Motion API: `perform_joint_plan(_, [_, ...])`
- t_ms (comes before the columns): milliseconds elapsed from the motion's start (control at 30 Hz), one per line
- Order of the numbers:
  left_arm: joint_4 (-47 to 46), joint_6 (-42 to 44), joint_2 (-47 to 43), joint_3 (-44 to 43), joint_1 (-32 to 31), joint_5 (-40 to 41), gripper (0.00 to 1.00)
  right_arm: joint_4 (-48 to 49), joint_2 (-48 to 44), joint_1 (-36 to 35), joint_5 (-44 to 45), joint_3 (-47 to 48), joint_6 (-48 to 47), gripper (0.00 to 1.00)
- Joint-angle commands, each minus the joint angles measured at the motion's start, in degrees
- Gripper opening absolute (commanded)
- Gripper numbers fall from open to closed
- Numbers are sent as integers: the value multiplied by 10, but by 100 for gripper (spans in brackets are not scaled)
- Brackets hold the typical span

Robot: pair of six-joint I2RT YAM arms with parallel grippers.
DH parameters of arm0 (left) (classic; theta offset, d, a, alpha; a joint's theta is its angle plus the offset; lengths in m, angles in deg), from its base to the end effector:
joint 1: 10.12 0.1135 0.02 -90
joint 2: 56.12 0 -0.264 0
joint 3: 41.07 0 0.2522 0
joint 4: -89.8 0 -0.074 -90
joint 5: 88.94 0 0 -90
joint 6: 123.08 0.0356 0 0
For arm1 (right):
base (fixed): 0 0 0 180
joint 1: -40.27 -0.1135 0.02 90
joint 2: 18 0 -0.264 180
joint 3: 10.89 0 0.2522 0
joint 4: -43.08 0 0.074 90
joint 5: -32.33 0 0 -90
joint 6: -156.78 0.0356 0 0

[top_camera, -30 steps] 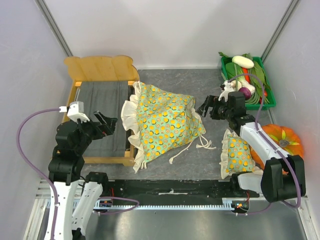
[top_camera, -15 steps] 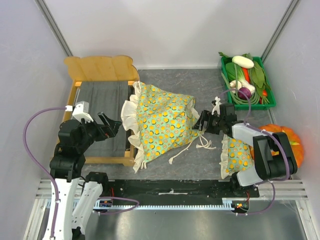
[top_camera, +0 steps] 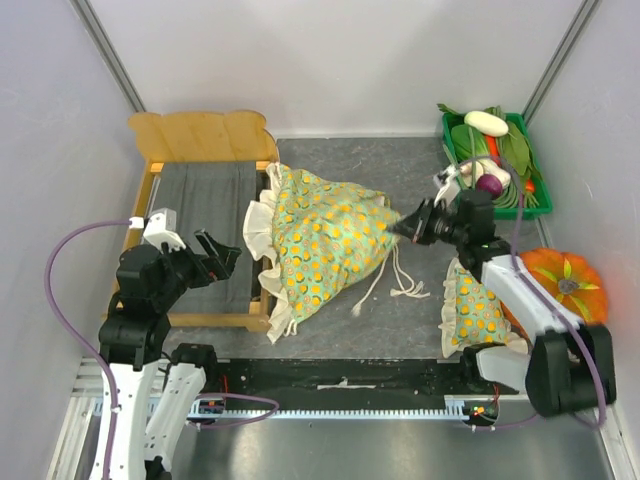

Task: Set up the pet bed

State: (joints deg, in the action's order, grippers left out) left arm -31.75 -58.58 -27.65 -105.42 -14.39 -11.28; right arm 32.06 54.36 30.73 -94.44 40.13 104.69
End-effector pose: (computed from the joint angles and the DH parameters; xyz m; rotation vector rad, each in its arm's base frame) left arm 0.0919 -0.0145 0.3454 -0.2256 1.9834 -0.5493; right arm 0.2544 0.0644 0.2184 0.1490 2.2301 1.1557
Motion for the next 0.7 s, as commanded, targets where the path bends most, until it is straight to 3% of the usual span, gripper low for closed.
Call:
perform_joint_plan(0, [1,5,18,-14,0,11,100,15,-123,-4,-29,156,77,0])
perform_joint_plan(133, [-11,-26,47,-36,0,8,100,40,-90,-18,-22,315,152,0])
perform_joint_plan(233, [-44,-59,68,-41,0,-33,100,67,-56,-51,2,378,173,0])
perform_joint_plan(367, [-128,-136,84,-13,0,-122,100,92,-17,-97,39,430,178,0])
perform_joint_plan(500, [-262,-281,81,64,-2,-231,100,112,-4,-126,76,448,177,0])
perform_joint_plan(667, [-279,-330,47,90,-24,-227,100,107,6,-132,137,454,149,0])
